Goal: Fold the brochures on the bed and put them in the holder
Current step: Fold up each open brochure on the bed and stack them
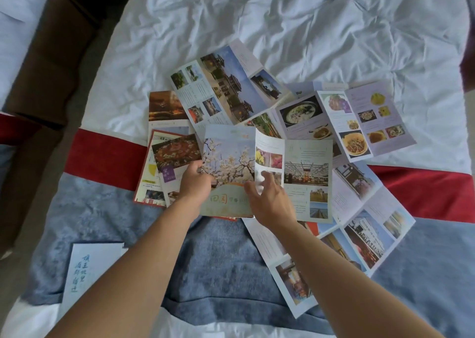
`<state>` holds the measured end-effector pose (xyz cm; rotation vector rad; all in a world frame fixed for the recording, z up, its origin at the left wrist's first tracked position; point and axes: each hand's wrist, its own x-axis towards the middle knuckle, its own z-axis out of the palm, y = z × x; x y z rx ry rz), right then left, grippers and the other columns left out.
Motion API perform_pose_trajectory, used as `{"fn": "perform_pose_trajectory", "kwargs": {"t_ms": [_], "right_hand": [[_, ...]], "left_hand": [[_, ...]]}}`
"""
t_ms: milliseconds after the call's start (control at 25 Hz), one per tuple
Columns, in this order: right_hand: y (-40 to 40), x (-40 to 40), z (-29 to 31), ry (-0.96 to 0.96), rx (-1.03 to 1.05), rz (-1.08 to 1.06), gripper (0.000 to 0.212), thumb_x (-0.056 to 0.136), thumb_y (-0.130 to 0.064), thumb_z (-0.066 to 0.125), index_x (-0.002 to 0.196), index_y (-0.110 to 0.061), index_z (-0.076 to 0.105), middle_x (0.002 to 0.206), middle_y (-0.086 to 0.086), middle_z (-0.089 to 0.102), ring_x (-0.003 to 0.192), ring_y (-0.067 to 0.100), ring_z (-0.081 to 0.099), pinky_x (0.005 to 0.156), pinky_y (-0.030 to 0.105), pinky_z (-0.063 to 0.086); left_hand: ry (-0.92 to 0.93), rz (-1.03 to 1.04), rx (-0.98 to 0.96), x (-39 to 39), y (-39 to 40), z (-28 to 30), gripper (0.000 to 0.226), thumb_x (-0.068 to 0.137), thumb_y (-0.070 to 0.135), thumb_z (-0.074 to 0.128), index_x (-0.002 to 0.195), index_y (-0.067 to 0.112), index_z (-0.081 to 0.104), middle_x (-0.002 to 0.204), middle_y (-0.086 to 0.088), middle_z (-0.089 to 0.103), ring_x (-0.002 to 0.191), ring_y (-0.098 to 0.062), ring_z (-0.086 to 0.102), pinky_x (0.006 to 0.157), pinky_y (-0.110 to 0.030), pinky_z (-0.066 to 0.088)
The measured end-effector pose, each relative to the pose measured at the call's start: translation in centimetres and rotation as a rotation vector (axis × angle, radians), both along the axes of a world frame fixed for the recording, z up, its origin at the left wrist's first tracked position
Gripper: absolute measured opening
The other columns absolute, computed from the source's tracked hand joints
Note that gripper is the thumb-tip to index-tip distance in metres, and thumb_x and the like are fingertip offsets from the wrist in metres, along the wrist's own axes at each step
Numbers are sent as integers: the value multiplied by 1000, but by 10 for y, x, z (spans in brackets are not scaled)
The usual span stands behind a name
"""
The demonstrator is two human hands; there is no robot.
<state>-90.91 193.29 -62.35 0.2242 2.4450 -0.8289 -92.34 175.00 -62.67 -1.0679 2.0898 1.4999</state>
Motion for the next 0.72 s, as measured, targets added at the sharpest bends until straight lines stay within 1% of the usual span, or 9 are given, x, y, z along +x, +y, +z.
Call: {"fn": "perform_pose_trajectory", "kwargs": {"t_ms": [80, 160, 280, 360, 440, 560, 640, 680, 720], "right_hand": [[13, -1, 6, 50, 35, -35, 70, 93, -68, 33, 143, -19, 36, 135, 9, 57, 115, 29, 58, 91, 48, 52], [32, 0, 12, 87, 97, -71, 81, 87, -78, 30, 144, -20, 36, 136, 9, 53, 120, 28, 54, 94, 47, 49], [65, 2, 13, 91, 139, -131, 94, 81, -85, 29, 149, -20, 31, 142, 10, 46, 129, 30, 46, 100, 50, 44], [86, 4, 7, 96, 135, -173, 86, 87, -78, 32, 151, -20, 29, 148, 10, 42, 132, 29, 43, 103, 51, 43], [104, 6, 0, 92, 119, -173, 68, 96, -63, 32, 148, -20, 33, 150, 10, 40, 131, 27, 44, 103, 48, 44], [124, 10, -8, 153, 14, -261, 52, 95, -56, 31, 140, -28, 33, 139, 14, 47, 122, 31, 50, 97, 49, 44], [135, 9, -16, 179, 24, -273, 53, 97, -53, 37, 145, -34, 26, 150, 11, 38, 132, 35, 44, 99, 50, 44], [142, 9, -22, 163, 52, -257, 59, 99, -50, 41, 151, -37, 18, 159, 7, 27, 140, 34, 37, 102, 50, 44], [147, 9, -27, 150, 77, -232, 65, 100, -47, 45, 154, -39, 11, 165, 3, 16, 144, 32, 32, 102, 51, 45]], "left_hand": [[11, 15, 61, -2, 11, 5, 53, 89, 3, 54, 139, 20, 48, 114, 10, 55, 96, -11, 52, 66, -23, 37], [5, -27, 58, -5, 25, 6, 49, 88, 5, 55, 135, 19, 51, 120, 4, 61, 101, -15, 56, 71, -28, 42], [-15, -123, 0, -7, 53, 1, 54, 91, 13, 60, 142, 21, 46, 136, -3, 53, 110, -19, 54, 82, -32, 44], [-22, -169, -12, -8, 76, -5, 55, 91, 19, 65, 142, 22, 46, 133, -4, 53, 107, -19, 53, 83, -32, 44], [-22, -244, -51, -8, 101, -12, 54, 91, 25, 67, 141, 22, 47, 127, -2, 56, 102, -19, 55, 79, -30, 42], [-30, -341, -117, -12, 137, -23, 47, 94, 26, 63, 138, 22, 48, 121, -1, 58, 92, -15, 56, 69, -26, 41], [-22, -387, -166, -16, 154, -31, 37, 94, 26, 61, 129, 26, 50, 120, 0, 58, 85, -12, 55, 64, -26, 41], [-12, -407, -200, -17, 161, -34, 33, 94, 26, 61, 125, 27, 51, 122, 0, 58, 86, -12, 57, 67, -28, 44], [7, -434, -247, -18, 167, -37, 35, 93, 27, 62, 126, 26, 50, 126, 0, 57, 94, -16, 58, 75, -31, 48]]}}
